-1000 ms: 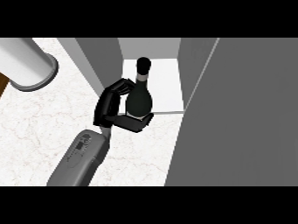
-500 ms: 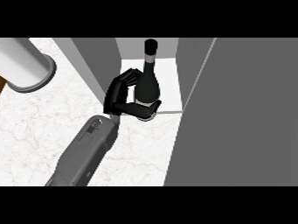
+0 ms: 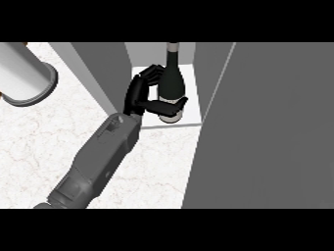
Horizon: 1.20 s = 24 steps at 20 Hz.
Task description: Pick up the wine, place it into the cabinet and close the cabinet
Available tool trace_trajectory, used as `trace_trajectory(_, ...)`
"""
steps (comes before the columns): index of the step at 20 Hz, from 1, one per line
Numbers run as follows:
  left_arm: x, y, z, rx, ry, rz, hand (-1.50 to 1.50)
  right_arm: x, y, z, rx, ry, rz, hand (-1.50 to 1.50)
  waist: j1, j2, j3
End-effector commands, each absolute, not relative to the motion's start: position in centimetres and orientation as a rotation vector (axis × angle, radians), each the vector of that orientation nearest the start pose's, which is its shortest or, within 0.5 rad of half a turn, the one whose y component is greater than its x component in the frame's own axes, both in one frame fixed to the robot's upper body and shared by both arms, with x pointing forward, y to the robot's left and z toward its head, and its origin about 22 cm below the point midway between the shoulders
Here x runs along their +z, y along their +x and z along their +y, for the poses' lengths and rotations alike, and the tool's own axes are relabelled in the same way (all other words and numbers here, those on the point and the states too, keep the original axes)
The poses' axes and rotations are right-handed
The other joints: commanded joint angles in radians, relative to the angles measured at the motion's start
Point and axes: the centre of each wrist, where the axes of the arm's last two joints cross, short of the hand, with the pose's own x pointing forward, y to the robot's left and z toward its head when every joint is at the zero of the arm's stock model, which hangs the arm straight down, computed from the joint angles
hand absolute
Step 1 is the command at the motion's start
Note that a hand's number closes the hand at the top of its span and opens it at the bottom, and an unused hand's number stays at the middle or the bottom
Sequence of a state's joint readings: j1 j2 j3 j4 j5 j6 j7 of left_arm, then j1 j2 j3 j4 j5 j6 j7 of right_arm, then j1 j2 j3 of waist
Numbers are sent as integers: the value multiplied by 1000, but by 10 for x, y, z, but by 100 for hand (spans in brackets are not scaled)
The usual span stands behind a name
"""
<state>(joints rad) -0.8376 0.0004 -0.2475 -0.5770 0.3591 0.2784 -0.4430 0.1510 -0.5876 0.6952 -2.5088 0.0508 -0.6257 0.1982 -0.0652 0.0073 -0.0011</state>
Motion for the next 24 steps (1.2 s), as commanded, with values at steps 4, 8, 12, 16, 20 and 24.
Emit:
trace_trajectory(4,7,404,94,-169,38,-1673,150,190,76,-184,149,279,-1959,-150,-22,10,0)
trace_trajectory(8,6,407,98,-110,45,-1660,150,193,71,-191,172,261,-1945,-150,-36,11,0)
trace_trajectory(12,16,417,98,-82,8,-1647,150,179,77,-184,145,267,-1930,-150,-25,15,0)
trace_trajectory(16,11,417,103,-48,65,-1627,150,181,73,-185,154,289,-1945,-150,-54,21,0)
trace_trajectory(20,16,423,114,-27,86,-1640,150,174,75,-185,170,288,-1959,-150,-49,21,1)
trace_trajectory(24,26,430,114,-51,173,-1673,150,172,77,-183,171,299,-1960,-150,-56,28,0)
